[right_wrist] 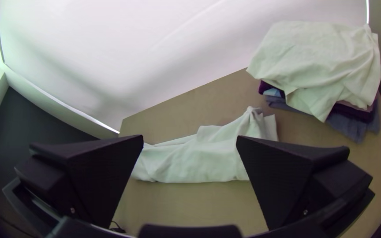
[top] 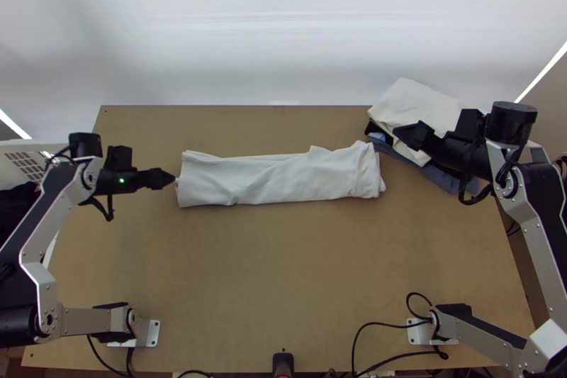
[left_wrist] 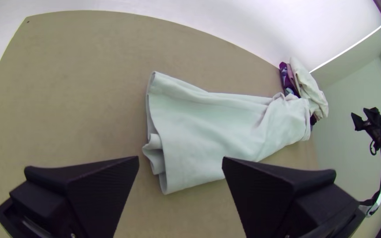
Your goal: Fold the t-shirt
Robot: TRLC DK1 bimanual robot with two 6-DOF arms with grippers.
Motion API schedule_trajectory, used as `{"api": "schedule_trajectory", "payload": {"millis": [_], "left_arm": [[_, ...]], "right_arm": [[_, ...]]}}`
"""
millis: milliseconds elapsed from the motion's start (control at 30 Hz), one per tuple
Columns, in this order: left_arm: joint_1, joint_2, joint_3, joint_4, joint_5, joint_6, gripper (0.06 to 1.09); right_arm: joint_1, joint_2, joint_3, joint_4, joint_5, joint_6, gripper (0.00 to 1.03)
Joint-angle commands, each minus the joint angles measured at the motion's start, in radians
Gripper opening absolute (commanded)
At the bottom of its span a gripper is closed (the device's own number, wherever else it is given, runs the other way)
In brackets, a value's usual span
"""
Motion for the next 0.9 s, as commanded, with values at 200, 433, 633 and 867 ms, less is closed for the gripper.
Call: {"api": "schedule_trajectory", "payload": {"millis": [200,433,633,867], "left_arm": [[-0.034,0.141,-0.063,0.155,-0.003,-0.015,0.98],[-0.093,0.233,-0.066,0.238,-0.039,-0.041,0.98],[-0.185,0.288,-0.065,0.309,-0.082,-0.091,0.98],[-0.280,0.259,-0.045,0.321,-0.082,-0.167,0.75]], "right_arm": [[-0.032,0.012,0.107,-0.021,-0.096,0.129,0.99],[-0.036,0.000,0.116,-0.033,-0.100,0.140,0.99],[-0.032,-0.003,0.163,-0.058,-0.101,0.154,0.99],[-0.029,-0.003,0.180,-0.065,-0.103,0.163,0.99]]}}
